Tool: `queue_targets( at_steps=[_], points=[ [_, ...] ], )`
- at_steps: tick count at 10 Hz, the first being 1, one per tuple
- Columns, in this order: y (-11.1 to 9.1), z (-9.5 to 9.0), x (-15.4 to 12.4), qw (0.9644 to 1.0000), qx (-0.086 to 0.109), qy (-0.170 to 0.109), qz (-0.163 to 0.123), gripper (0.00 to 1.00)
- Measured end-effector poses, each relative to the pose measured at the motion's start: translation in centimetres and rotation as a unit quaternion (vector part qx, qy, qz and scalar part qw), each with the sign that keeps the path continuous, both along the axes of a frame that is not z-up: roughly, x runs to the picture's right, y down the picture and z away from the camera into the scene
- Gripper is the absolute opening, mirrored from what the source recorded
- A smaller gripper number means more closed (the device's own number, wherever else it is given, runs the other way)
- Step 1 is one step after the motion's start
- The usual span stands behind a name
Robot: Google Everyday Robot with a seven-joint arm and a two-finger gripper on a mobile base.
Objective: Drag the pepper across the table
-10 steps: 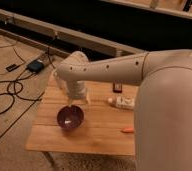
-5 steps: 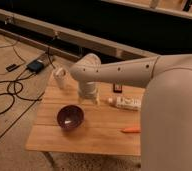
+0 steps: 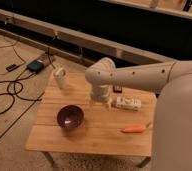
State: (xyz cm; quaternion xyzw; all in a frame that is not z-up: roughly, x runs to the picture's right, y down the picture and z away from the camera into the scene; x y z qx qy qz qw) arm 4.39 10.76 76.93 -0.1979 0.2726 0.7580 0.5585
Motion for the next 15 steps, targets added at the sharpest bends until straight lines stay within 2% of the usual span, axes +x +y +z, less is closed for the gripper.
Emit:
queue_targets(
  at_steps=[5, 8, 11, 15],
  points=[
    [3.1, 0.4, 5.2, 0.9993, -0.011, 0.018, 0.031, 0.65],
    [6.0, 0.2, 8.0, 0.9974, -0.021, 0.037, 0.059, 0.65],
    [8.7, 0.1, 10.0, 0.9944, -0.029, 0.055, 0.086, 0.65],
    [10.1, 0.8, 10.8, 0.992, -0.025, 0.065, 0.106, 0.65]
  ],
)
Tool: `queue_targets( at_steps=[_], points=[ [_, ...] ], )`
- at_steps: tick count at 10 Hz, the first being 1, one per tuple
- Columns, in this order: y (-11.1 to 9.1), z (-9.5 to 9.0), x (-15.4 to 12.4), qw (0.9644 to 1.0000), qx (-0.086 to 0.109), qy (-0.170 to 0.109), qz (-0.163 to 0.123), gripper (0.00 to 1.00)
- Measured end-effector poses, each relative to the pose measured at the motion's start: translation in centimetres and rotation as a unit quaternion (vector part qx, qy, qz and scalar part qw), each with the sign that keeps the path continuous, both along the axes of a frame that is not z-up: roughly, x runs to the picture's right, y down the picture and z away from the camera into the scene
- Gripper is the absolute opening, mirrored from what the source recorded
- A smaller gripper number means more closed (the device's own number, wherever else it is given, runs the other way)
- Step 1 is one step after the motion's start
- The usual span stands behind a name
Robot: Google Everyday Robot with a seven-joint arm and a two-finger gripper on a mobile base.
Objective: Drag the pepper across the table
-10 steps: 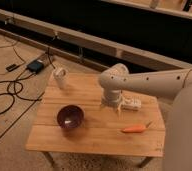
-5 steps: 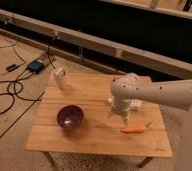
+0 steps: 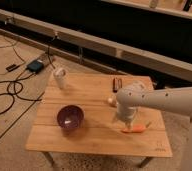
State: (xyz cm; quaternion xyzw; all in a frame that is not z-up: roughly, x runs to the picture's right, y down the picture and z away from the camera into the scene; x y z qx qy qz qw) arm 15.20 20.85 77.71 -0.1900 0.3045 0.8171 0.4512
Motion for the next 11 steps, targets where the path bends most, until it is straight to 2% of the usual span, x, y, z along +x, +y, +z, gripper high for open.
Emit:
queue_targets(
  at_steps=[5, 11],
  points=[
    [2.4, 2.1, 0.4, 0.9993, -0.004, 0.016, 0.035, 0.65],
    [3.0, 4.1, 0.9, 0.9988, -0.01, 0.025, 0.04, 0.65]
  ],
)
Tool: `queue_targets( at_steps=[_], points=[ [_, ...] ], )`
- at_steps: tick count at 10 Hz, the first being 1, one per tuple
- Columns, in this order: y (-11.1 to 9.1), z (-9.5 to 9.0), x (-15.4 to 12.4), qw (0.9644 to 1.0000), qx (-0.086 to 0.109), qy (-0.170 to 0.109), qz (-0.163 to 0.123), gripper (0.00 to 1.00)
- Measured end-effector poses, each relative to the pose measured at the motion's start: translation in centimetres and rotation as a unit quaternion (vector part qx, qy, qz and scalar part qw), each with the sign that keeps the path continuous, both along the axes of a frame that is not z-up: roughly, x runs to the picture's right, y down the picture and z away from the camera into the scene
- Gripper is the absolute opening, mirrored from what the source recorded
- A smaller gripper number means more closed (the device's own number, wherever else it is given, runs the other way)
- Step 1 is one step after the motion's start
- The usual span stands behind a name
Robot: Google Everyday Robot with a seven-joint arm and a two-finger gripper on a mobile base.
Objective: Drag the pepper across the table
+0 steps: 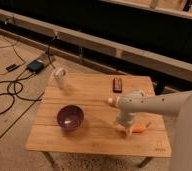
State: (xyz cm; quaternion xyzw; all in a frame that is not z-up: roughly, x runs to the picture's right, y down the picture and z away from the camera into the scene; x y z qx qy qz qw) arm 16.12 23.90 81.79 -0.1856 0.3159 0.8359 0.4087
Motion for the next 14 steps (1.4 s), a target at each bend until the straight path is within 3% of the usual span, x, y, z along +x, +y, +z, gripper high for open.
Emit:
queue_targets(
  at_steps=[5, 14],
  points=[
    [0.1, 0.4, 1.6, 0.9997, 0.005, 0.011, 0.019, 0.65],
    [0.1, 0.5, 2.0, 0.9998, 0.01, 0.008, 0.018, 0.65]
  ],
)
